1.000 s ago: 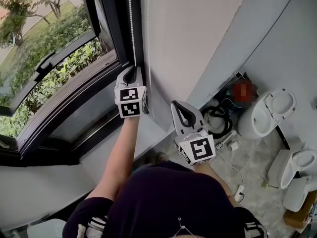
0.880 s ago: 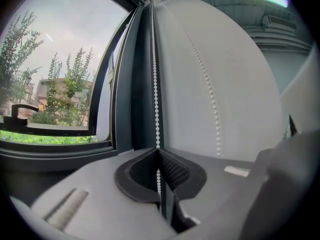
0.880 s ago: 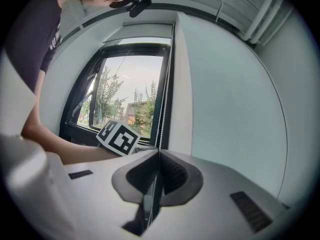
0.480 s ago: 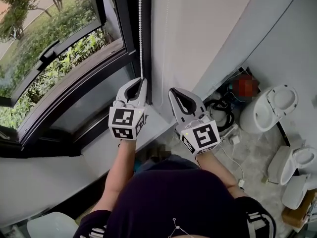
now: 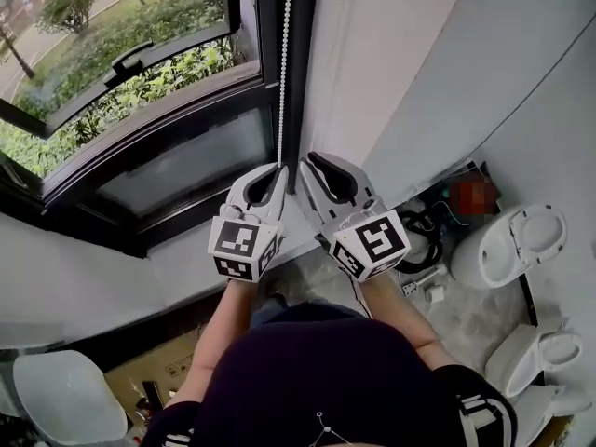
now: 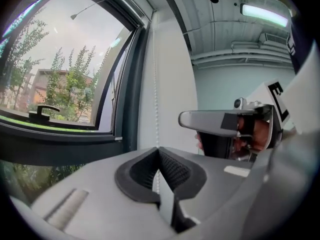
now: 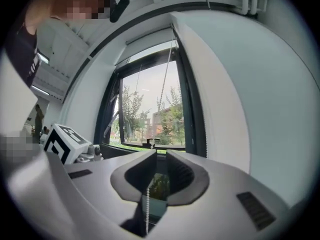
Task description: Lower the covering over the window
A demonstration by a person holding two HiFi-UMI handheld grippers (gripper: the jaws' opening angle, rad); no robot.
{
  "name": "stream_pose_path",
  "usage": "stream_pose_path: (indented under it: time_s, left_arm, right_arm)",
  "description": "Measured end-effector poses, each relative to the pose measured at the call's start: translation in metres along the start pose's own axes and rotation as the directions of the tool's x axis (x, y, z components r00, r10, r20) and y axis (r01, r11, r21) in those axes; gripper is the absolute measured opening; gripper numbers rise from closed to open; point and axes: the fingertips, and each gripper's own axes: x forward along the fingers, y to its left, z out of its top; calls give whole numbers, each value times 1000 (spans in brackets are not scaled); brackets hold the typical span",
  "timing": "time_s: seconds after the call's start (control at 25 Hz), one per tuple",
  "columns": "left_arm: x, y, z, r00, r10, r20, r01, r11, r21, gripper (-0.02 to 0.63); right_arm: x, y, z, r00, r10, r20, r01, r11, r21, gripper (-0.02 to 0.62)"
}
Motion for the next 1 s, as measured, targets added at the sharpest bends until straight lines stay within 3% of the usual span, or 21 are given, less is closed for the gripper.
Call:
stream_pose_path:
  time_s: [0.24, 0.52, 0.84, 1.0]
  left_arm:
    - [-9, -61, -6, 995, 103, 13, -103, 994, -40, 12]
    - [-22, -104, -11, 984, 177, 20, -177, 984, -17, 11]
    - [-30, -127, -19, 982, 186, -9, -186, 982, -15, 11]
    - [-29, -139, -47, 985, 150, -86, -152, 988, -6, 11]
  right_arm:
    - [-31, 7, 19, 978, 207, -16, -207, 978, 30, 26]
    - [-68, 13, 21, 947, 322, -8, -320, 944, 76, 35]
    - [-78, 19, 36, 939, 345, 8, -344, 935, 84, 34]
    - [-78, 19, 40, 942, 335, 24, -335, 936, 104, 34]
